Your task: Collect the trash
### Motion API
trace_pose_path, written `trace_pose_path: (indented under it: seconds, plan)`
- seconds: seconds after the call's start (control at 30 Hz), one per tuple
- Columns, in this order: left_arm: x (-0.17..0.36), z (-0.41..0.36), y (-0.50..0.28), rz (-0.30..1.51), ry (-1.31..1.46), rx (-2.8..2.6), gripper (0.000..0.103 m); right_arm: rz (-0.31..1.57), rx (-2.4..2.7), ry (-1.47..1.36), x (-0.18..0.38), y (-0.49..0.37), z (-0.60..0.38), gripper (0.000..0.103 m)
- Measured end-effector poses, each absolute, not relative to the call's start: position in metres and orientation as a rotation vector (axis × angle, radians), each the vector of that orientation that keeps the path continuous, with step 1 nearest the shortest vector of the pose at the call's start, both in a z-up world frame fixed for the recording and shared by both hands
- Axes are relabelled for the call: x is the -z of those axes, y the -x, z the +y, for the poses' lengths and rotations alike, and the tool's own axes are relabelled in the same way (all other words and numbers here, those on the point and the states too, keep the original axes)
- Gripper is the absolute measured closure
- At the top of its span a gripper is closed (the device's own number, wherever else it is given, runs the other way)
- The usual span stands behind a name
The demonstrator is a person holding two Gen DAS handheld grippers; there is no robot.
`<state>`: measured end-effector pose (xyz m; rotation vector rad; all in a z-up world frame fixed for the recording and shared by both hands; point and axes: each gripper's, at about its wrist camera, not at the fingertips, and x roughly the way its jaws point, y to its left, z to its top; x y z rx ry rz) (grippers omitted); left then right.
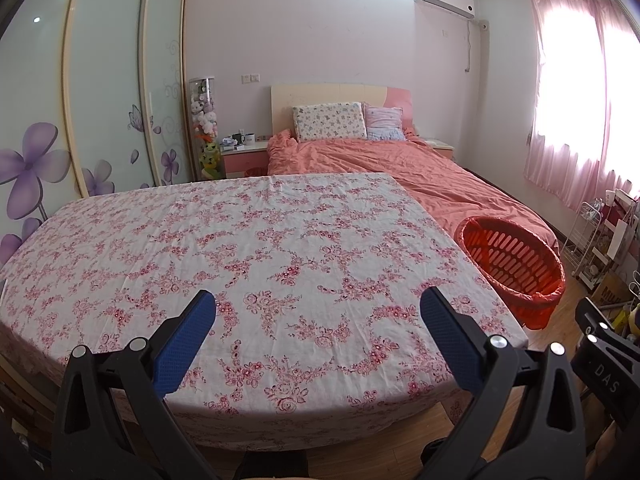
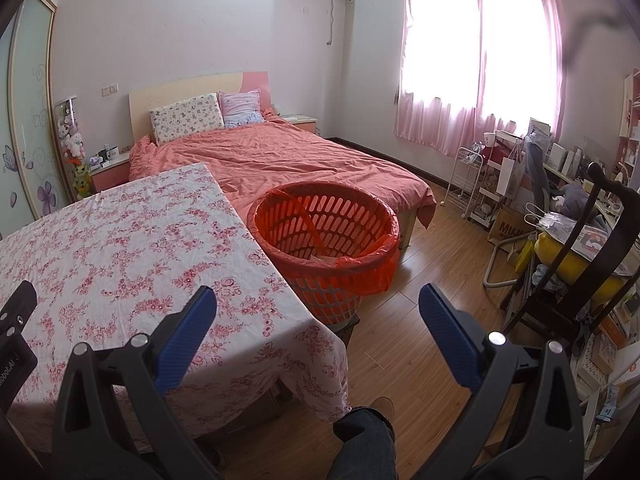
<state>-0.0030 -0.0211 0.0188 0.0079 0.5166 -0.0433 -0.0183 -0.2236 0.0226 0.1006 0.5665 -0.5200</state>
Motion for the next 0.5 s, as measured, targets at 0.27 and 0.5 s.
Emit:
trace_pose_path:
  seconds: [0.27,0.5]
  plan:
    - [-0.0172,-0.0205,0.0026,0.516,-0.015,0.038,0.002,0.569,0.519,-0.101,-0.0224,0.0186,-0.2228,0.004]
    - [-0.0171,-0.0198,0.0031,0.517,-0.017,0.037,0.002,0.569,0.519,-0.101,-0.0212,0.0201,-0.2223,0.004]
